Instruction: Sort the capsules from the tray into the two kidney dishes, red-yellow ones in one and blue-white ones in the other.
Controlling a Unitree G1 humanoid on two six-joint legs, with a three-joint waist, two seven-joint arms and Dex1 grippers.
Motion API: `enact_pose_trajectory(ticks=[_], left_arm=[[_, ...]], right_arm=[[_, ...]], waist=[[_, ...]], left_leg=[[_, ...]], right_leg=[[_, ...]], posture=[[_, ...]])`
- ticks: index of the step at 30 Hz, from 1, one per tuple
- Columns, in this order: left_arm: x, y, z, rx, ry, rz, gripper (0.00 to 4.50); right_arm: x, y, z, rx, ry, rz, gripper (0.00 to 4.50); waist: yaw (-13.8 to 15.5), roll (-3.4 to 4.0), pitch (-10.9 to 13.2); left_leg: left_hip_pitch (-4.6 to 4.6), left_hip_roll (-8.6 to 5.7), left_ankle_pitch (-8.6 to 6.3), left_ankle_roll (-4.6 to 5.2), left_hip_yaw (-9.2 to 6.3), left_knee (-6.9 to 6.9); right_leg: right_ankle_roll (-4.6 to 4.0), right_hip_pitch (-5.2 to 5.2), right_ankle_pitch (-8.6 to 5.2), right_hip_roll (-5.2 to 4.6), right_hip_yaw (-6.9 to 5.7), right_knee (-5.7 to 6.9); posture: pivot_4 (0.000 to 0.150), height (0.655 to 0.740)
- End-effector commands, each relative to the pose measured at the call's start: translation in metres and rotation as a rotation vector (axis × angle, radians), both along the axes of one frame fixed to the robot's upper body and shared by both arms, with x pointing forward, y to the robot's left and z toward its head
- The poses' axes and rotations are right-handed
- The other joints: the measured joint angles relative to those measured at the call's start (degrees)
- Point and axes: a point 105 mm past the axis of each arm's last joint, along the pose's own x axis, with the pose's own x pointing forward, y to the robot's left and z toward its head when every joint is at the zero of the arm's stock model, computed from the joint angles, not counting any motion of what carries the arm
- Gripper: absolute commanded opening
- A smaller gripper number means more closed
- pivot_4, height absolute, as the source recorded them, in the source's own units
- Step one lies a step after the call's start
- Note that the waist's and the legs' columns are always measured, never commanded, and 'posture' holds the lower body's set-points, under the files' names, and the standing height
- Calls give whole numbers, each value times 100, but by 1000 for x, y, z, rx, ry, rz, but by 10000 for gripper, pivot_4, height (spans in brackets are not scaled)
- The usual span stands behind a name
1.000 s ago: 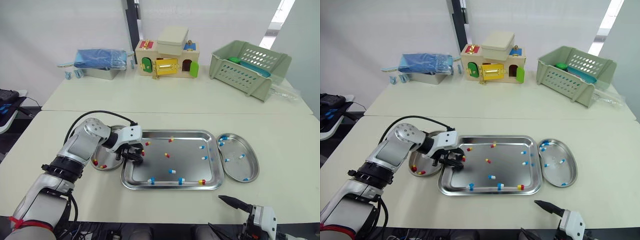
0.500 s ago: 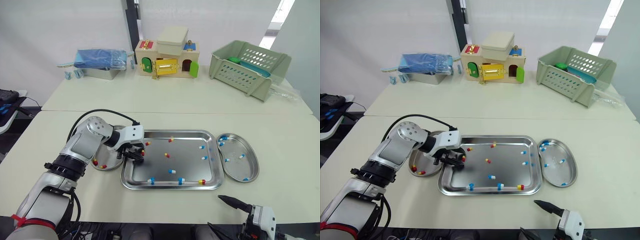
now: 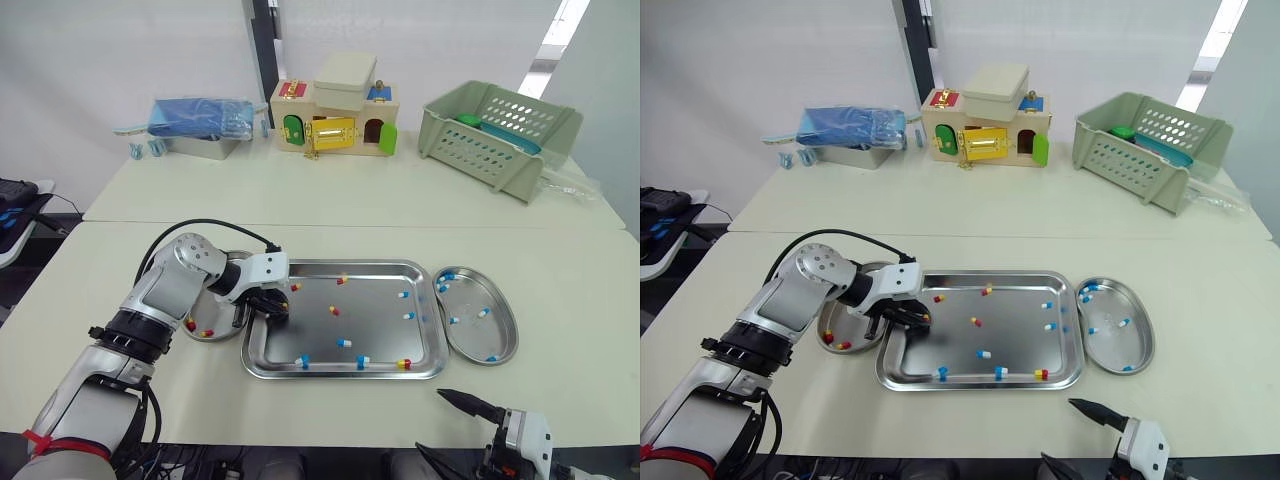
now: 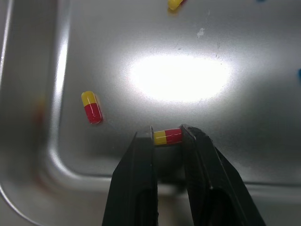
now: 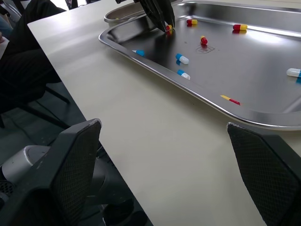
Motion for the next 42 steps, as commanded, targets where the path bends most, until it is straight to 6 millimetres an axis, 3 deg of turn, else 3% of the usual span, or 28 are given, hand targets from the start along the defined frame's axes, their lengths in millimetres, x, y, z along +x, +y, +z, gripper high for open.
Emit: enact_pose_trajectory(ticks=[1,7,10,14,18,42], left_arm=[[-4,-2,18,-27,-30,-17,4800],[-14,23,47,-59,-72,107,4800],[-21,47,58,-57,-87,224,4800],[-28,80,63,-40,-107,389,4800],[-36,97,55,-37,-96,485,4800],[-35,98,38,-55,-80,532,4800]], right_arm=[[-2,6,12,20,-37,24,45000],[-2,10,19,30,-81,40,45000],[-3,12,20,38,-86,60,45000],[1,11,24,35,-108,83,45000],[11,5,27,26,-139,90,45000],[16,-2,26,18,-155,123,45000]], waist=[[-1,0,0],[-39,1,0],[-33,1,0],[-30,0,0],[-19,1,0],[12,-1,0]], left_leg=[[-1,0,0,0,0,0],[2,2,0,0,-2,-1],[2,2,0,0,-1,-1],[2,2,0,0,-3,-1],[4,4,-1,1,-2,-2],[3,4,0,1,0,-2]], right_leg=[[0,-1,0,0,0,0],[0,-1,0,2,1,2],[0,0,0,2,2,1],[0,1,0,2,0,1],[0,0,0,2,0,3],[-1,0,0,2,1,3]], posture=[[1500,7400],[1500,7400],[1500,7400],[1500,7400],[1500,7400],[1500,7400]])
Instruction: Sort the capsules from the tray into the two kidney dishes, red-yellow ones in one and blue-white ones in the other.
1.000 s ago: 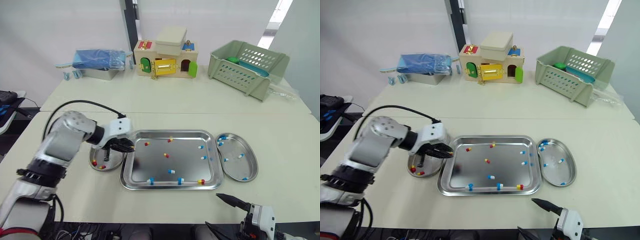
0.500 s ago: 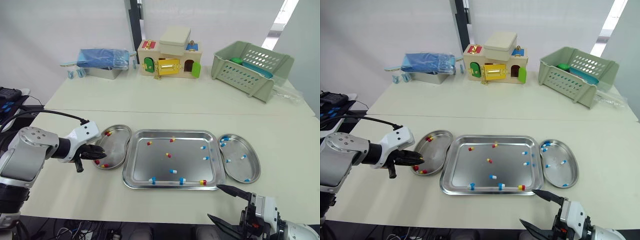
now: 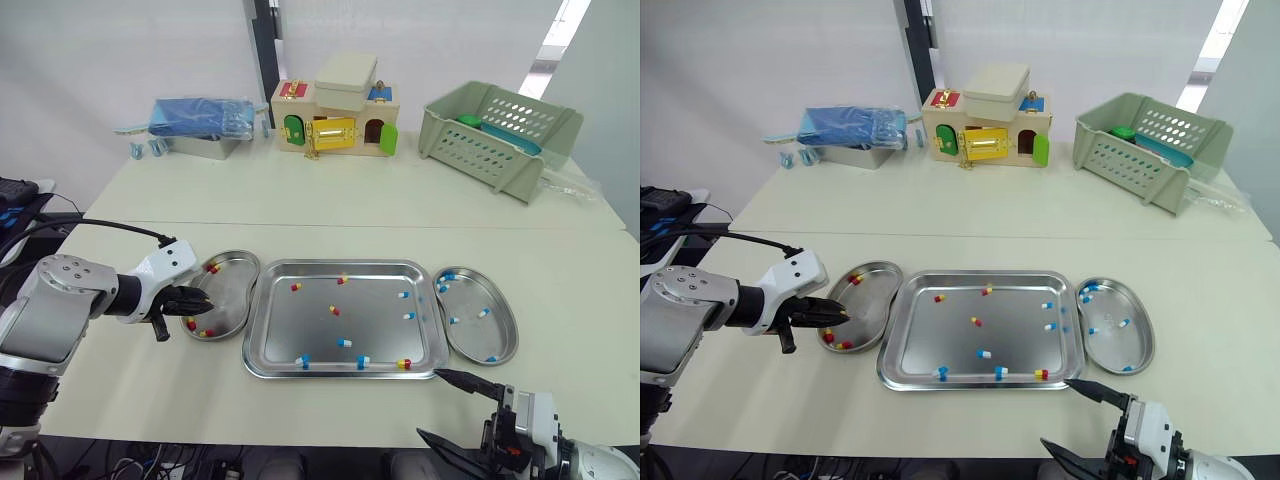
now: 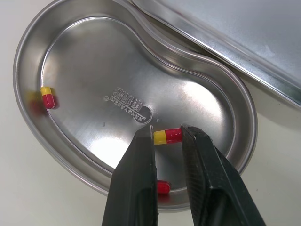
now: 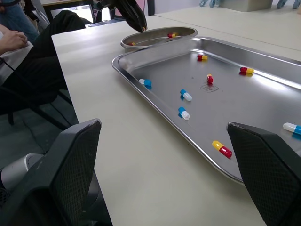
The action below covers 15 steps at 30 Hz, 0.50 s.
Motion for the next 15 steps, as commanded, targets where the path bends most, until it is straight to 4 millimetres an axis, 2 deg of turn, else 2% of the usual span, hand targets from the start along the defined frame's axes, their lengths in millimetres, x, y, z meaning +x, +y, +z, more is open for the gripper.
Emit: enact_pose_trajectory(ticks=[1,2,4,5,15], left_arm=[[3,-2,6,10,-31,-13,4800],[4,-1,6,12,-34,-11,4800],[5,-1,6,13,-40,-10,11401],[6,-1,7,11,-42,-11,13272],[8,-3,7,3,-48,-13,44716]], right_arm=[[0,-1,6,5,-42,5,45000],[0,-1,5,5,-42,4,45000],[0,-1,4,4,-42,4,45000],[0,-1,4,4,-43,4,45000],[-1,-2,1,4,-42,0,45000]], waist=[[-1,0,0],[-1,0,0],[-1,0,0],[0,0,0],[-1,0,0]], left_leg=[[0,0,0,0,0,0],[0,0,0,0,0,0],[0,0,0,0,0,0],[0,0,0,0,0,0],[0,0,0,0,0,0]], right_leg=[[0,0,0,0,0,0],[0,0,0,0,0,0],[0,0,0,0,0,0],[0,0,0,0,0,0],[0,0,0,0,0,0]], posture=[[1500,7400],[1500,7400],[1500,7400],[1500,7400],[1500,7400]])
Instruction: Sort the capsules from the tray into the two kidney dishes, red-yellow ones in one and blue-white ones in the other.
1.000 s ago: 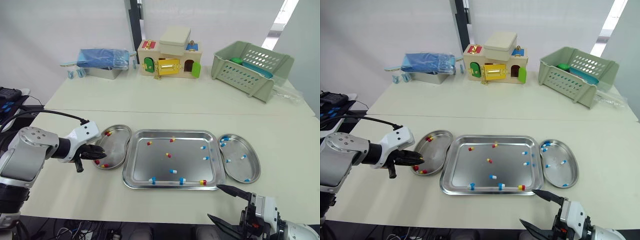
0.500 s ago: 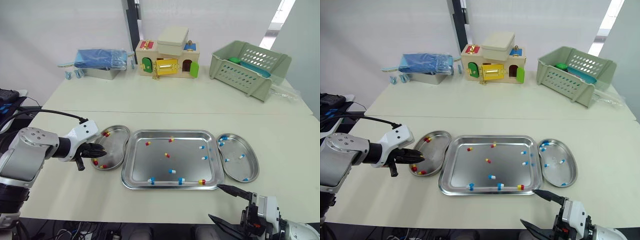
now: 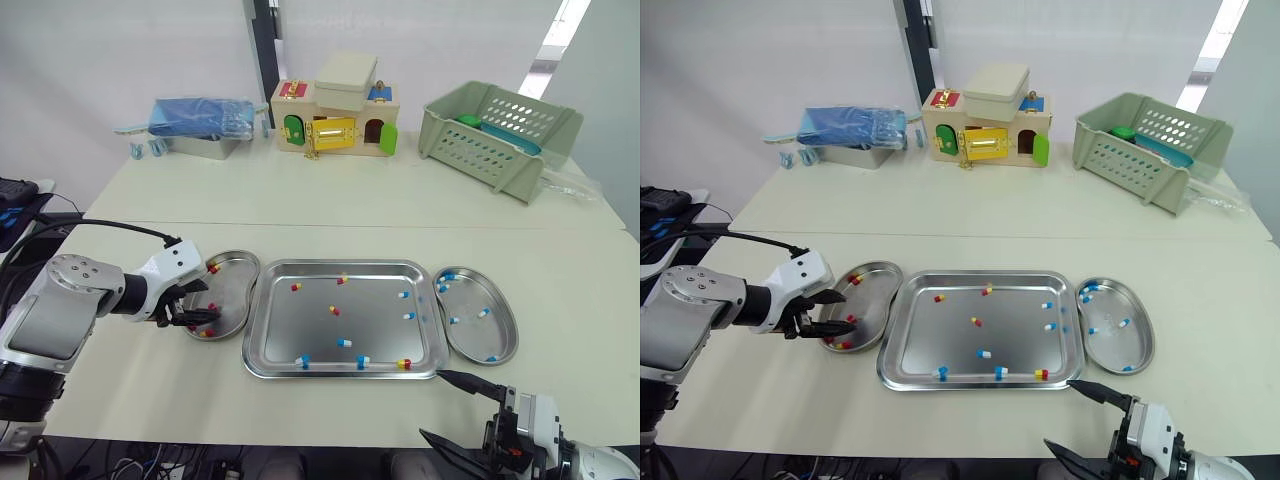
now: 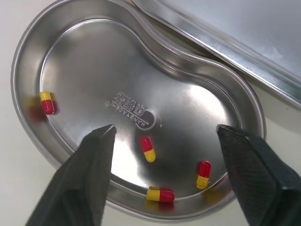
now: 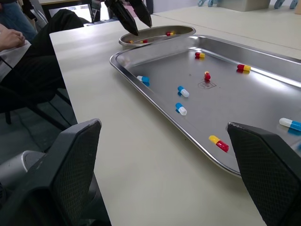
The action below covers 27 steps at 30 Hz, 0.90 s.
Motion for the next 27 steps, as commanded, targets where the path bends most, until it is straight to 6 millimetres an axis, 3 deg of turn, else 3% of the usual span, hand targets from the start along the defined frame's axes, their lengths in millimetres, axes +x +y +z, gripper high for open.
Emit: enact_pose_trajectory(ticks=[1,5,11,16,20,27], left_arm=[[3,-1,9,-3,-33,-11,44716],[2,1,10,-14,-29,-5,44716],[-2,12,30,-104,-52,55,44716],[-25,55,45,-120,-61,205,44716],[-48,95,44,-66,-49,334,44716],[-70,137,31,-34,-55,485,44716]], right_arm=[[-1,1,5,6,-33,11,45000],[-2,0,9,7,-38,10,45000],[13,-10,42,43,-47,-40,45000],[40,-56,66,-50,38,-184,45000],[52,-99,75,-134,103,-297,45000],[76,-153,66,-282,191,-431,45000]], waist=[[-1,0,0],[-1,0,0],[-13,-3,-2],[-68,0,0],[-32,0,0],[-16,-7,2]], left_leg=[[0,0,0,0,0,0],[0,0,0,0,0,0],[0,0,0,0,-1,1],[1,2,0,0,7,-1],[1,4,-1,1,5,-3],[0,2,-1,2,14,-4]], right_leg=[[0,0,0,0,0,0],[0,0,0,0,0,0],[0,0,0,0,1,1],[-1,-3,0,1,9,0],[-1,-3,0,2,4,0],[-1,-3,0,-3,7,-3]], posture=[[1500,7400],[1500,7400],[1500,7400],[1500,7400],[1500,7400],[1500,7400]])
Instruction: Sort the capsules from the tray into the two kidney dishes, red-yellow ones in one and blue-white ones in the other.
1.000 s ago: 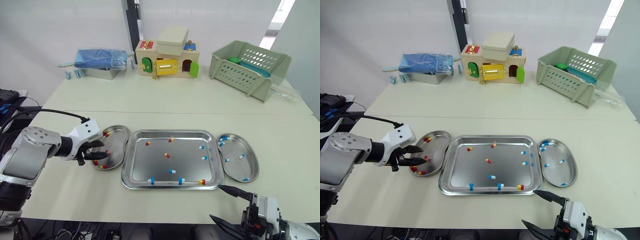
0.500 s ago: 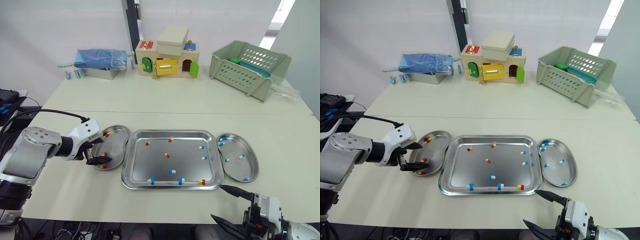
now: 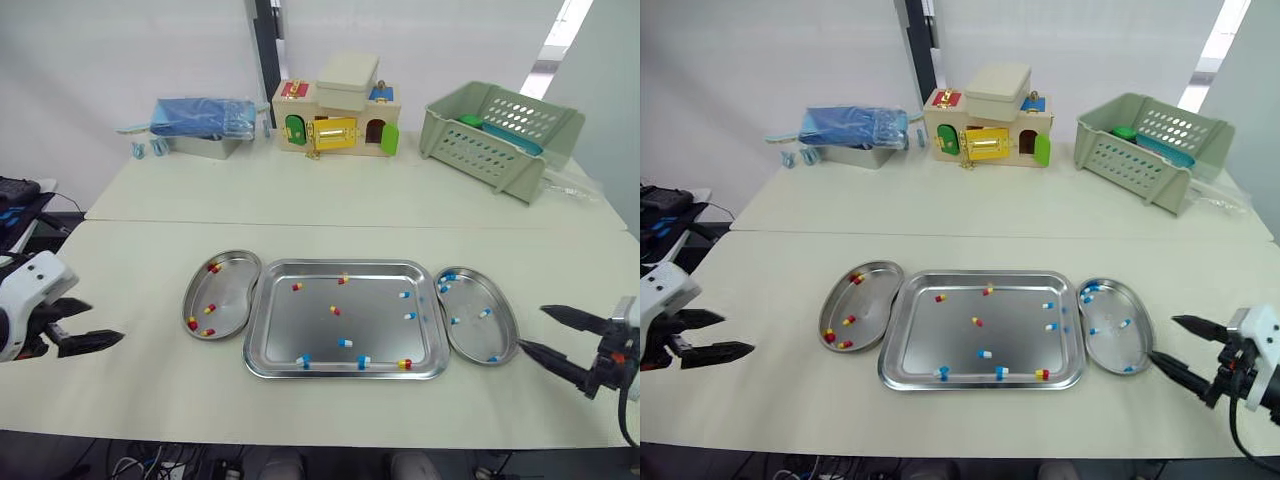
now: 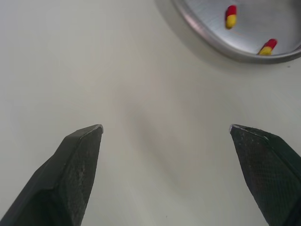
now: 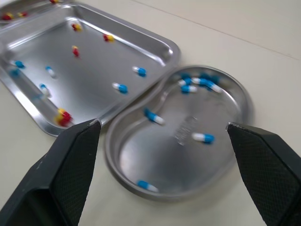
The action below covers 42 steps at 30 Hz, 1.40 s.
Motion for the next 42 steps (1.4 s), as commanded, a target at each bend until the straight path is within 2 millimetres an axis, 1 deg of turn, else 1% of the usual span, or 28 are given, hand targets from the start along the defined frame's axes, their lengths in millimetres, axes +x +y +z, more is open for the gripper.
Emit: enact_pose_trajectory(ticks=[1,3,5,8,14,15,17,20,23,24,25,26,29,32,34,36,39,42], left_arm=[[-7,19,9,35,-58,68,44716],[-12,23,4,27,-54,88,44716],[-14,23,1,19,-54,90,44716],[-16,20,-3,2,-55,90,44716],[-18,19,-6,0,-56,91,44716],[-18,19,-7,0,-56,87,44716],[-15,14,-7,-3,-59,62,44716],[-9,1,-5,-12,-63,8,44716],[8,-25,-2,-9,-87,-112,44716],[17,-37,1,-11,-104,-163,44716],[25,-48,4,-13,-118,-210,44716],[31,-59,8,-16,-131,-251,44716],[47,-88,15,-26,-153,-371,44716],[64,-121,21,-46,-184,-491,44716],[71,-141,23,-68,-195,-560,44716],[75,-157,22,-70,-201,-626,44716],[83,-171,13,-36,-200,-692,44716],[91,-184,2,-24,-187,-726,44716]], right_arm=[[9,-23,-2,-52,67,-52,45000],[18,-34,1,-59,50,-95,45000],[22,-38,3,-57,35,-105,45000],[22,-37,2,-70,33,-77,45000],[21,-33,2,-85,-25,-29,45000],[21,-32,2,-79,-41,-18,45000],[14,-27,-4,-76,-31,9,45000],[0,-16,-11,-70,31,69,45000],[-21,19,-18,24,72,164,45000],[-30,38,-20,73,93,213,45000],[-38,52,-21,93,101,247,45000],[-43,62,-22,96,100,272,45000],[-52,81,-22,126,87,297,45000],[-65,109,-23,169,56,330,45000],[-64,120,-22,201,2,305,45000],[-66,129,-26,217,-18,286,45000],[-79,145,-36,205,-22,310,45000],[-83,154,-41,224,-23,298,45000]], waist=[[-6,1,1],[-22,2,2],[-29,2,1],[-30,3,2],[-30,3,2],[-30,3,2],[-30,3,2],[-4,4,2],[24,3,0],[28,2,0],[51,4,0],[69,3,0],[71,0,-1],[52,-1,-1],[52,-1,-1],[27,-1,-2],[16,0,-2],[5,-1,-2]], left_leg=[[0,0,0,0,2,0],[0,0,0,0,5,-1],[0,1,0,0,5,-4],[-1,0,0,0,6,-4],[0,1,0,0,6,-3],[-1,1,0,0,6,-3],[0,1,0,0,5,-4],[-3,-1,0,0,5,-4],[-2,-2,0,0,4,-3],[-2,1,0,0,-3,-4],[-3,3,0,-1,-5,-3],[-4,1,0,-1,-5,-1],[-7,-2,0,-1,0,3],[-4,-2,0,-1,-1,1],[-5,2,0,-1,-8,0],[-6,2,1,-1,-7,3],[-6,1,1,-1,-6,4],[-5,1,1,-2,-8,3]], right_leg=[[0,0,0,-1,1,0],[0,-2,0,-2,3,-1],[0,-4,0,-2,3,0],[0,-4,0,-2,4,0],[0,-4,0,-2,3,0],[0,-4,0,-2,3,0],[0,-4,0,-2,3,0],[0,-4,0,-4,2,-2],[0,-2,0,-5,2,-1],[0,0,0,-2,-4,-1],[0,1,0,0,-6,0],[0,1,0,0,-5,1],[1,1,1,-2,0,-1],[1,0,1,-2,-1,0],[1,-1,0,5,-6,1],[1,-2,0,6,-3,2],[1,-3,0,6,-2,2],[1,-3,0,6,-3,2]], posture=[[1500,7400],[1500,7400],[1500,7400],[1500,7400],[1500,7400],[1500,7400],[1500,7400],[1500,7400],[1500,7400],[1500,7400],[1500,7400],[1500,7400],[1500,7400],[1500,7400],[1500,7400],[1500,7400],[1500,7400],[1500,7400]])
